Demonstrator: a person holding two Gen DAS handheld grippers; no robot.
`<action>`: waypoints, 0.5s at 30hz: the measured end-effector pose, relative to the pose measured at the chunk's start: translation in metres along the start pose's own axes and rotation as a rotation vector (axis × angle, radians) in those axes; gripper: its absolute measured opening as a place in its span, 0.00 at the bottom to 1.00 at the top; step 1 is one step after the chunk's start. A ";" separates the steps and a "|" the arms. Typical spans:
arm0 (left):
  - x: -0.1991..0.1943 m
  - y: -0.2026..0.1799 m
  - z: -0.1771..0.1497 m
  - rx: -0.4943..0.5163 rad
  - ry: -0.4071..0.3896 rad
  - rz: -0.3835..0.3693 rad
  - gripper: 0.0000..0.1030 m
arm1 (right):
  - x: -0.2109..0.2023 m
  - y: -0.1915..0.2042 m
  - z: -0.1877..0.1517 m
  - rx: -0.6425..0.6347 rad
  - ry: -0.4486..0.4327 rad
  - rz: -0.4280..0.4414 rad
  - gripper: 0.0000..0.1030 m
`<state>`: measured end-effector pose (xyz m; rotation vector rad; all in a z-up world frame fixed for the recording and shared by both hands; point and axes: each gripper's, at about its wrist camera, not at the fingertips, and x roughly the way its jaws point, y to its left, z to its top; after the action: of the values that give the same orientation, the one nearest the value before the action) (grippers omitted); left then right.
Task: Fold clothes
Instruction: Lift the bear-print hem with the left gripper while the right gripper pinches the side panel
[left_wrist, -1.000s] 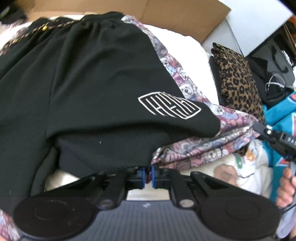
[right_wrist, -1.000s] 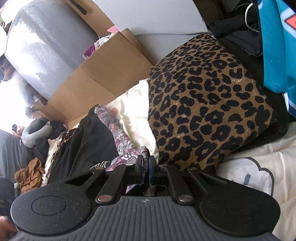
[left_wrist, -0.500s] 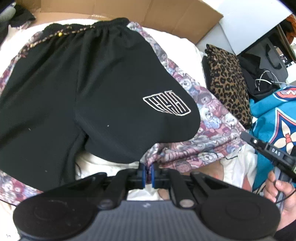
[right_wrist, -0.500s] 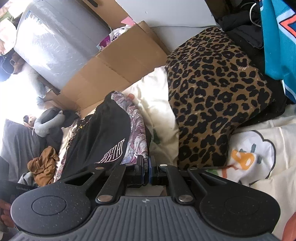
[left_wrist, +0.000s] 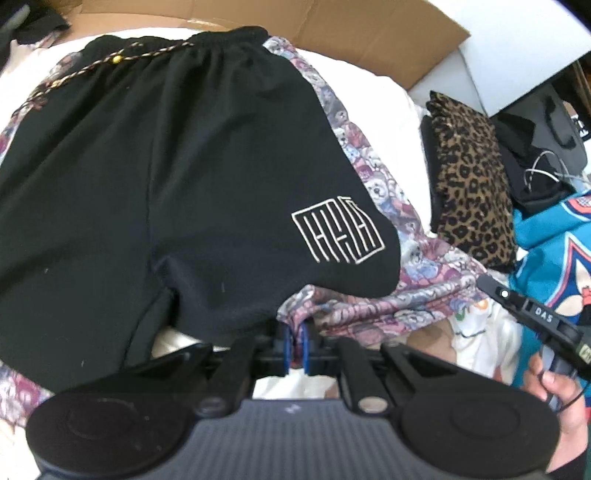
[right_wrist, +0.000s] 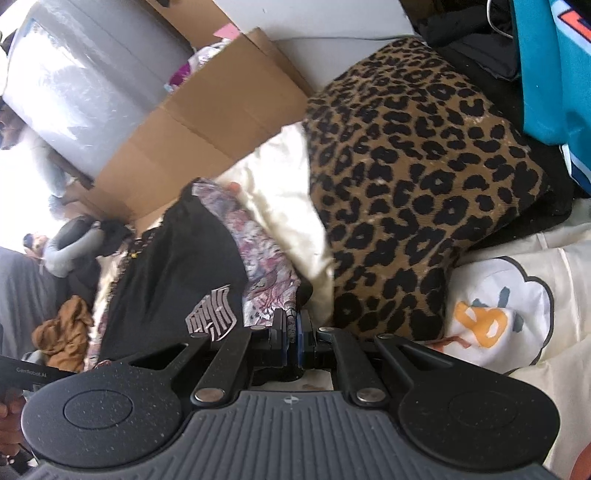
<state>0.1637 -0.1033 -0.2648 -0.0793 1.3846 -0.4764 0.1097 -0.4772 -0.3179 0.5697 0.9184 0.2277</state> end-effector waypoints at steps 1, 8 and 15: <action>0.004 -0.001 0.003 0.008 -0.005 0.003 0.07 | 0.002 -0.002 0.000 0.001 0.000 -0.005 0.03; 0.027 0.007 0.024 0.028 -0.015 0.004 0.09 | 0.014 -0.008 0.004 0.004 -0.014 -0.023 0.03; 0.026 0.016 0.046 -0.034 -0.076 0.009 0.31 | 0.031 -0.010 0.013 0.017 -0.040 -0.053 0.03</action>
<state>0.2148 -0.1085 -0.2846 -0.1179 1.3182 -0.4380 0.1384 -0.4772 -0.3383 0.5631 0.8961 0.1607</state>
